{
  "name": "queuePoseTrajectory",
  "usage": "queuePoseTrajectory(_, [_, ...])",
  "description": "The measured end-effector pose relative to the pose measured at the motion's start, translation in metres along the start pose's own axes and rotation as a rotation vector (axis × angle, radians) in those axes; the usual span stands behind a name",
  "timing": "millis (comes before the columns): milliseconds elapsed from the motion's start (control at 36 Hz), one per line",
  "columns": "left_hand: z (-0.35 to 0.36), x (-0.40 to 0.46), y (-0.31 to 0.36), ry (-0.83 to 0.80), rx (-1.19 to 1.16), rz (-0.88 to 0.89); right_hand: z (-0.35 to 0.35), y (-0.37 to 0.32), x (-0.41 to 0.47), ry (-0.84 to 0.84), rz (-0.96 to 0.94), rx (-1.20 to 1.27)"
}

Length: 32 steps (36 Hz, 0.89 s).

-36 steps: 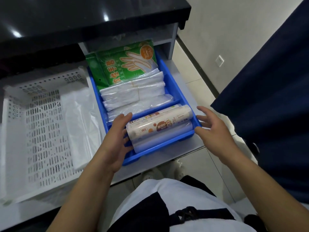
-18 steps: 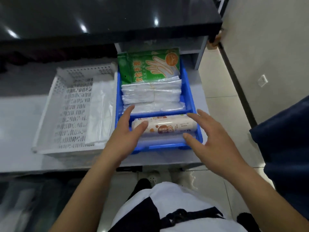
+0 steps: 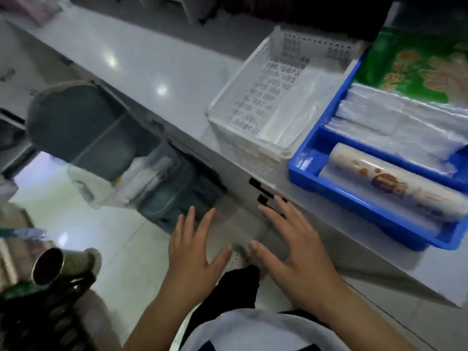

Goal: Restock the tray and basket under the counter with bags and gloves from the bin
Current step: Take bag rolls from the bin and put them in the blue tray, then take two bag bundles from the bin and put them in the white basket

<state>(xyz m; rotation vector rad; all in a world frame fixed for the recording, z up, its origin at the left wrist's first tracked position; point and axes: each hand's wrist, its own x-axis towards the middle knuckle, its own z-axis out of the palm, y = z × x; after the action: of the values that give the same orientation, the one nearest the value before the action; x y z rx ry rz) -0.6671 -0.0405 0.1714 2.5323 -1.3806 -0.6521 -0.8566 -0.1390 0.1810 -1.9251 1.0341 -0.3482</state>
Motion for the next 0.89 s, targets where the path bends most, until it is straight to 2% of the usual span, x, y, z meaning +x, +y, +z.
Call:
queuePoseTrajectory(139, [-0.007,0.000,-0.048,0.016,-0.054,-0.052,0.036,-0.029,0.018,-0.097,-0.019,-0.075])
queuePoseTrajectory(306, [-0.040,0.011,-0.119,0.005,-0.034,-0.079,0.088,-0.074,0.047,-0.131,0.016,-0.087])
queuePoseTrajectory(583, [-0.082,0.030,-0.256,0.011,-0.086,-0.184,0.192,-0.152,0.119,-0.158,-0.052,-0.189])
queuePoseTrajectory(750, [-0.091,0.052,-0.302,0.004,-0.243,-0.234,0.215,-0.186,0.154,-0.160,-0.106,-0.248])
queuePoseTrajectory(889, [-0.088,0.083,-0.326,-0.029,-0.241,-0.267,0.241,-0.196,0.202,-0.189,-0.103,-0.300])
